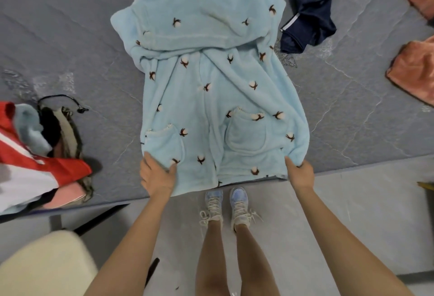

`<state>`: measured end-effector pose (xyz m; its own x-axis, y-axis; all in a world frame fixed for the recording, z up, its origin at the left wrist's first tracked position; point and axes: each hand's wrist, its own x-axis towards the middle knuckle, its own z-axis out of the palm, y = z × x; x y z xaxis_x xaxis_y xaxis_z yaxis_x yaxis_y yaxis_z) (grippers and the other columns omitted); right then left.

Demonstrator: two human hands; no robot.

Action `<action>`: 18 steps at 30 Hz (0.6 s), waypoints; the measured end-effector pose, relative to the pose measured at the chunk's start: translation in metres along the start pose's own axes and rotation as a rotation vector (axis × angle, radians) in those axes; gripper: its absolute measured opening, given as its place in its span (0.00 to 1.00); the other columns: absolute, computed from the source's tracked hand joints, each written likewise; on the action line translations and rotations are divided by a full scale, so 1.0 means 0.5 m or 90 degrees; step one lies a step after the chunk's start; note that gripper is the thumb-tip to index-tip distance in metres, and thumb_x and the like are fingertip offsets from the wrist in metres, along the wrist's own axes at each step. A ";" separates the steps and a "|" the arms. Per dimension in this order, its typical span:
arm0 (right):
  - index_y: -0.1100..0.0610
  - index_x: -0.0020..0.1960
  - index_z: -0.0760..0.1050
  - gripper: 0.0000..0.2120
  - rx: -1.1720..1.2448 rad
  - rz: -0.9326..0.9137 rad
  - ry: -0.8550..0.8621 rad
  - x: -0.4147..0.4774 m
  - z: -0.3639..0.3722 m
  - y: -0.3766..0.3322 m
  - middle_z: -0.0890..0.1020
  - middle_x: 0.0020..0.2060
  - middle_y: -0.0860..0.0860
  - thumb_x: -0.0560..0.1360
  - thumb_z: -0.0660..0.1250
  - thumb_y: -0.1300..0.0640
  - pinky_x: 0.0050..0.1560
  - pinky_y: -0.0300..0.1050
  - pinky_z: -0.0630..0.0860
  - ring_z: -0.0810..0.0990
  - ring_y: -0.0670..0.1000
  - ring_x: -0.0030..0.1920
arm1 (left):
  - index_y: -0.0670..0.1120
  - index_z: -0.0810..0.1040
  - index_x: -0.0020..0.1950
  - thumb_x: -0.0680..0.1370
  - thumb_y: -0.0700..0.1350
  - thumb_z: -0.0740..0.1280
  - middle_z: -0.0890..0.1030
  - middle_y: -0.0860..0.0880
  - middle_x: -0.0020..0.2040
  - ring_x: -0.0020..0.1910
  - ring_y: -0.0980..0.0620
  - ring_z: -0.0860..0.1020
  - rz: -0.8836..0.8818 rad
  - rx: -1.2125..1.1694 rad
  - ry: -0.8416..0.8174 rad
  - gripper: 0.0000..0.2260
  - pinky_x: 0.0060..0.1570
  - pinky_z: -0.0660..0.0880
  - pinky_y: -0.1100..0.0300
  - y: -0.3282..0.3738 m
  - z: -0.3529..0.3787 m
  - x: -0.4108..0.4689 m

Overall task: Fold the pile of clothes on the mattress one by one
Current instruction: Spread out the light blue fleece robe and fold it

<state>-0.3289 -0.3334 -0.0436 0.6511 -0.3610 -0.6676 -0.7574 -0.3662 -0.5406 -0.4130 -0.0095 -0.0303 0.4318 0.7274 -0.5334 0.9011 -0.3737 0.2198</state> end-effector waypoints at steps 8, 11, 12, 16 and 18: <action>0.60 0.46 0.71 0.10 0.040 -0.081 0.026 -0.036 0.100 -0.100 0.76 0.36 0.46 0.78 0.66 0.53 0.36 0.37 0.68 0.75 0.46 0.39 | 0.39 0.76 0.59 0.75 0.40 0.71 0.79 0.42 0.57 0.56 0.45 0.76 -0.049 -0.305 -0.100 0.14 0.54 0.72 0.54 0.046 -0.021 -0.003; 0.62 0.43 0.70 0.13 0.045 -0.118 -0.009 -0.038 0.121 -0.151 0.74 0.33 0.52 0.77 0.67 0.53 0.34 0.40 0.69 0.72 0.46 0.34 | 0.39 0.74 0.55 0.75 0.40 0.71 0.78 0.45 0.52 0.49 0.51 0.74 -0.003 -0.365 -0.085 0.12 0.50 0.70 0.59 0.126 -0.034 -0.014; 0.61 0.42 0.69 0.13 0.053 -0.125 -0.022 -0.039 0.127 -0.170 0.74 0.32 0.52 0.77 0.67 0.53 0.34 0.40 0.69 0.71 0.47 0.34 | 0.40 0.74 0.54 0.74 0.40 0.72 0.78 0.46 0.51 0.49 0.51 0.75 -0.012 -0.396 -0.079 0.12 0.49 0.71 0.59 0.152 -0.038 -0.015; 0.60 0.45 0.74 0.08 0.140 -0.144 -0.066 -0.046 0.141 -0.271 0.78 0.37 0.49 0.77 0.68 0.56 0.37 0.30 0.72 0.76 0.43 0.38 | 0.41 0.76 0.55 0.74 0.40 0.72 0.80 0.46 0.51 0.48 0.50 0.78 -0.085 -0.583 -0.071 0.12 0.42 0.74 0.61 0.234 -0.072 0.003; 0.61 0.52 0.77 0.08 0.190 -0.153 -0.086 -0.045 0.150 -0.335 0.81 0.43 0.48 0.78 0.67 0.57 0.41 0.27 0.74 0.79 0.41 0.44 | 0.44 0.77 0.52 0.75 0.40 0.70 0.81 0.47 0.49 0.46 0.49 0.79 -0.159 -0.736 -0.118 0.07 0.37 0.77 0.60 0.270 -0.099 0.032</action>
<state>-0.2202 -0.1996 0.0237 0.8143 -0.1726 -0.5541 -0.5779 -0.1537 -0.8015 -0.2824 -0.0197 0.0310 0.3132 0.5771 -0.7542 0.5018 0.5737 0.6473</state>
